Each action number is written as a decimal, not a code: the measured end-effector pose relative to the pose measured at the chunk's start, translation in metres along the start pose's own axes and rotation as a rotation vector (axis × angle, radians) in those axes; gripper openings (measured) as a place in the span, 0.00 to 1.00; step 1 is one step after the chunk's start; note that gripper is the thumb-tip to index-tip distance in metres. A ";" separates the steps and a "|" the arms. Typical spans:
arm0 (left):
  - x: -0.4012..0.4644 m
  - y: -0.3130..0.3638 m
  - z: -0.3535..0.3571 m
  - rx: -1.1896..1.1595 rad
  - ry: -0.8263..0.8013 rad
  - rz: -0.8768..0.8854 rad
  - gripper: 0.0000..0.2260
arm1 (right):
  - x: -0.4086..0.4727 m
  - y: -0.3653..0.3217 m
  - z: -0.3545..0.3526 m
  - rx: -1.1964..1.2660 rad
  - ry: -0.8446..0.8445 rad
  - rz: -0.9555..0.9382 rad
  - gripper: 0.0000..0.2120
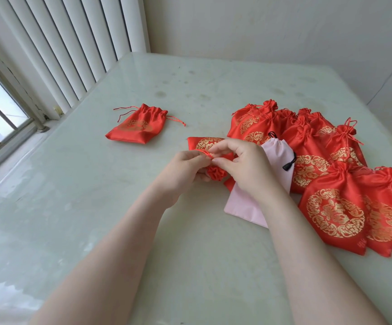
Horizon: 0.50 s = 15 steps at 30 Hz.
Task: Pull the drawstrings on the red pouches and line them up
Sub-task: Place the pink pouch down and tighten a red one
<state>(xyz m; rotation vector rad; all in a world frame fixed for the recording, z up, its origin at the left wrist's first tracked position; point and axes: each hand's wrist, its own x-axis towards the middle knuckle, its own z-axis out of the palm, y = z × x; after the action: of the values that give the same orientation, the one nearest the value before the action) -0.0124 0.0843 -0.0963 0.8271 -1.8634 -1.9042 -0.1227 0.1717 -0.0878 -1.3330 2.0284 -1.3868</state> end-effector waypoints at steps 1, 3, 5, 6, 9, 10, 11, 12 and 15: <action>0.000 0.000 0.000 0.013 0.002 0.010 0.09 | 0.000 -0.001 -0.001 0.000 0.012 -0.004 0.09; 0.000 -0.002 0.001 0.078 0.031 0.033 0.09 | -0.001 -0.002 -0.002 -0.014 0.038 -0.013 0.11; -0.001 -0.002 0.003 0.180 0.091 0.070 0.08 | -0.001 -0.002 -0.001 -0.019 0.079 -0.006 0.14; -0.001 -0.002 0.004 0.254 0.122 0.102 0.07 | -0.001 -0.002 0.001 -0.013 0.102 0.006 0.15; -0.003 0.000 0.004 0.498 0.209 0.290 0.05 | -0.001 -0.002 0.004 -0.020 0.144 0.023 0.11; -0.003 0.001 0.003 0.548 0.230 0.349 0.05 | -0.001 -0.003 0.005 -0.051 0.153 0.009 0.09; -0.003 0.002 0.003 0.579 0.248 0.389 0.05 | -0.002 -0.004 0.006 -0.108 0.171 -0.020 0.06; -0.003 0.002 0.002 0.602 0.266 0.418 0.05 | -0.003 -0.005 0.007 -0.187 0.197 -0.069 0.05; -0.003 0.002 0.001 0.664 0.306 0.509 0.04 | -0.006 -0.011 0.007 -0.434 0.208 -0.220 0.07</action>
<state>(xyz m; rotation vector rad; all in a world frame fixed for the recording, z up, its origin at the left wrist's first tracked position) -0.0110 0.0872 -0.0940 0.6735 -2.2399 -0.8089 -0.1091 0.1719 -0.0828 -1.6929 2.4900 -1.2595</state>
